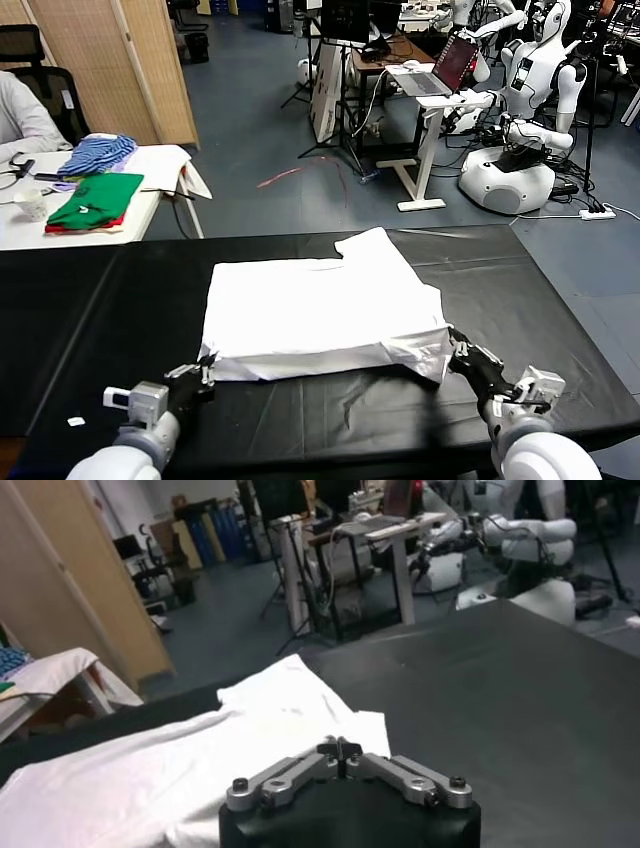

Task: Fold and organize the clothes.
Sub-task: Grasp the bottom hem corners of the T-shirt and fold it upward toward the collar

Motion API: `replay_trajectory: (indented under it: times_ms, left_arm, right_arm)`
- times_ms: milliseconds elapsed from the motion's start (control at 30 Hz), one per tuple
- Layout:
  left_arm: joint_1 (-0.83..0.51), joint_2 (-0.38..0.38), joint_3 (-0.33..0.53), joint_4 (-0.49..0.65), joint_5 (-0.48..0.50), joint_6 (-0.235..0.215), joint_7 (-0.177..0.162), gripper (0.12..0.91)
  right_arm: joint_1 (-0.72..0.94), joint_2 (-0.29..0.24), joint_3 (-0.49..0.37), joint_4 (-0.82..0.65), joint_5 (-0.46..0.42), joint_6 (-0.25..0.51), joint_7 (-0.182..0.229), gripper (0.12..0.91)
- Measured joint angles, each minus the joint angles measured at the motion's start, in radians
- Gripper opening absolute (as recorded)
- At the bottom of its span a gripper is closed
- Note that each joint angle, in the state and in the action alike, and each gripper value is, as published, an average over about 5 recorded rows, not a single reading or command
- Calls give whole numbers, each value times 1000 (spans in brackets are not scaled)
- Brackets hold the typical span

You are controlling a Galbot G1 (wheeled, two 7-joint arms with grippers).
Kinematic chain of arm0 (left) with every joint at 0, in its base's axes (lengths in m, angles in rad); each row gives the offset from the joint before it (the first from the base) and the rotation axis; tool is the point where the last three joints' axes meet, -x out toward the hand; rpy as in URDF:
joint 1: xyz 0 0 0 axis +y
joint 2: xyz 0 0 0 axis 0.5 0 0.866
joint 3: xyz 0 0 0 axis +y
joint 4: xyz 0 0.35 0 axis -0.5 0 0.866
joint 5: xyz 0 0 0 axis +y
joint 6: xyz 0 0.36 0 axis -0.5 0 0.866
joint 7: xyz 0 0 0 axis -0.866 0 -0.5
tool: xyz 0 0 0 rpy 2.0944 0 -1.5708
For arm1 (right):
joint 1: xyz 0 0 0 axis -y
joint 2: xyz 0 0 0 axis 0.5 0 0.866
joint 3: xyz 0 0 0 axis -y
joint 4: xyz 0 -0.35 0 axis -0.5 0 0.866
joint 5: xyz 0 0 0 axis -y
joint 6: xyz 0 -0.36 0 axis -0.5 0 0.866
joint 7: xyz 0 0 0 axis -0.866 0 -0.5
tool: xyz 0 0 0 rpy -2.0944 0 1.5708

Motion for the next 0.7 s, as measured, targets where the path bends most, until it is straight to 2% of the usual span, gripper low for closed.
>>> replay_trajectory:
  times_ms: [233, 700]
  left_arm:
    - [0, 0, -2, 1, 4, 0, 3, 147]
    - [-11, -12, -2, 22, 2, 0, -10, 147]
  right_arm:
    - [60, -25, -38, -69, -43, 41, -37, 141]
    - [120, -36, -84, -145, -49, 53, -42, 141]
